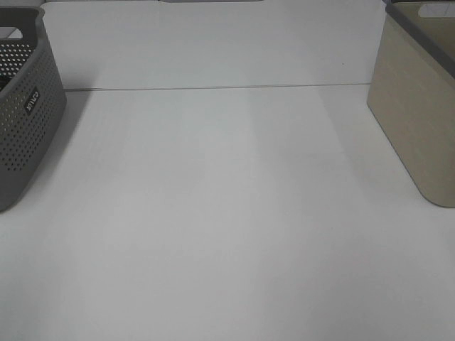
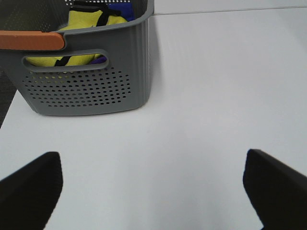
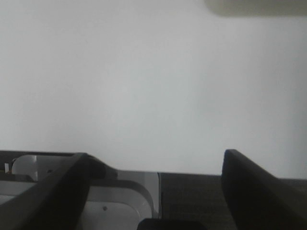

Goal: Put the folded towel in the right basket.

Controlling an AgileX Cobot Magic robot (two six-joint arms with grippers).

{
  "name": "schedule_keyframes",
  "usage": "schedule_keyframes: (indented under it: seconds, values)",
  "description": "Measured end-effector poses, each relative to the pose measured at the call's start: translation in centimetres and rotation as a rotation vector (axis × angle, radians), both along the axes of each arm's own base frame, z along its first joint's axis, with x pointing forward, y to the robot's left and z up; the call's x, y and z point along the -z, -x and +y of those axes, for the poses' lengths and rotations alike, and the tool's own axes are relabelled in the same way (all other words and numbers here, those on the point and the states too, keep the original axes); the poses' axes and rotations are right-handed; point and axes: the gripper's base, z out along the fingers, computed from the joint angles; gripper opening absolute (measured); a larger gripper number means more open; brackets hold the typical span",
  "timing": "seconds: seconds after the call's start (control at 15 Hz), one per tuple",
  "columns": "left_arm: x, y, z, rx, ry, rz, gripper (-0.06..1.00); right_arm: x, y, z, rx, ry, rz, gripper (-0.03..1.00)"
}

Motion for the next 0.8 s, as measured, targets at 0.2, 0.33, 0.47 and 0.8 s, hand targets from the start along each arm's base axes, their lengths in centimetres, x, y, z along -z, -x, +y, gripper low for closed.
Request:
schedule_keyframes:
  seconds: [0.2,0.33,0.47,0.8]
  values:
    - [0.0,0.0,0.0,0.000,0.000,0.000,0.97,1.9,5.0,0.3,0.003,0.000,-0.011,0.72]
    - [0.0,0.0,0.0,0.000,0.000,0.000,0.97,4.0,10.0,0.3,0.017,0.028,-0.097,0.72]
    - [0.0,0.0,0.0,0.000,0.000,0.000,0.97,3.5,12.0,0.2,0.024,0.060,-0.243,0.72]
    - [0.0,0.0,0.0,0.000,0.000,0.000,0.97,2.7,16.2,0.2,0.047,0.101,-0.621,0.72]
